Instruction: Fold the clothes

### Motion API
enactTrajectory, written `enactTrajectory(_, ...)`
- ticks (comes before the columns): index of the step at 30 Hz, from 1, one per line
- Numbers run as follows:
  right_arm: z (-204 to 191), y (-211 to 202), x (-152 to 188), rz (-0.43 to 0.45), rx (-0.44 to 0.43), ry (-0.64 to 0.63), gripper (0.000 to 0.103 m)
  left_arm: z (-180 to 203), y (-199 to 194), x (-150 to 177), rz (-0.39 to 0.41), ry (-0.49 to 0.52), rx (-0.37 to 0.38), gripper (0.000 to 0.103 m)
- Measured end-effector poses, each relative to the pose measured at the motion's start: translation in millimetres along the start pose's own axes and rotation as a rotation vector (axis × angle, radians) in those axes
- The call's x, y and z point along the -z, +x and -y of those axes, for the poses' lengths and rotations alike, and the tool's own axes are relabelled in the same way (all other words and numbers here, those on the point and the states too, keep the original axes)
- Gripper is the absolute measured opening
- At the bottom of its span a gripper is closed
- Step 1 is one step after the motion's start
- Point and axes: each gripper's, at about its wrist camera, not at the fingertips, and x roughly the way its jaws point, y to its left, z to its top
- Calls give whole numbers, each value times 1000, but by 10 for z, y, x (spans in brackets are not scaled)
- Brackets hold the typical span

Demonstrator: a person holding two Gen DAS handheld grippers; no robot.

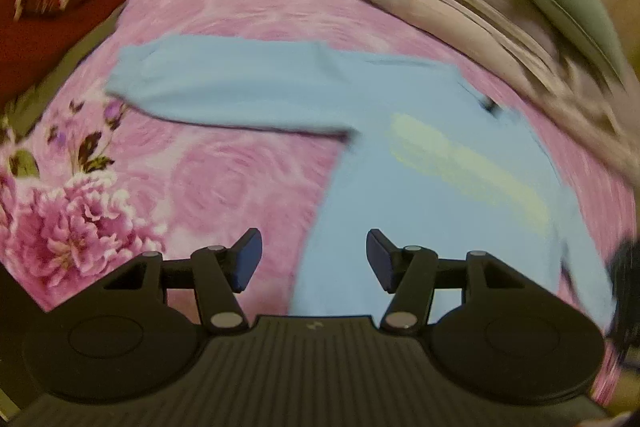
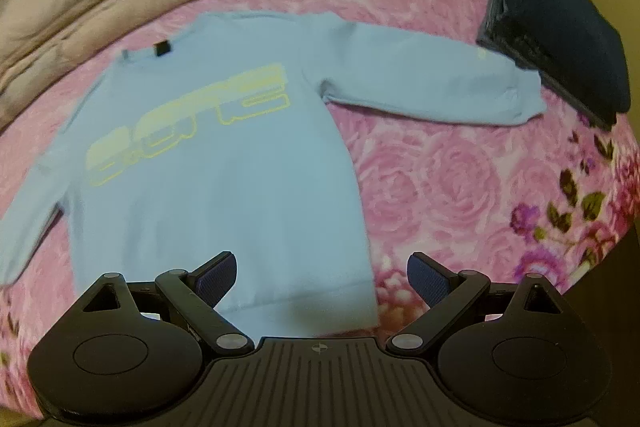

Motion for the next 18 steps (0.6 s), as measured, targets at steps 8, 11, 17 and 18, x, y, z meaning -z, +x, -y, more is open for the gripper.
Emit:
enactTrajectory(8, -409, 673, -301, 6, 70, 50, 95, -1120, 978, -605, 35, -370, -4, 54)
enactTrajectory(11, -521, 919, -371, 29, 73, 59, 95, -1490, 1219, -675, 70, -494, 9, 53)
enactTrajectory(17, -683, 1366, -428, 29, 65, 67, 95, -2072, 1531, -653, 176, -730, 58, 49)
enactTrajectory(18, -695, 1426, -420, 28, 62, 64, 95, -2137, 1579, -642, 195, -758, 74, 48)
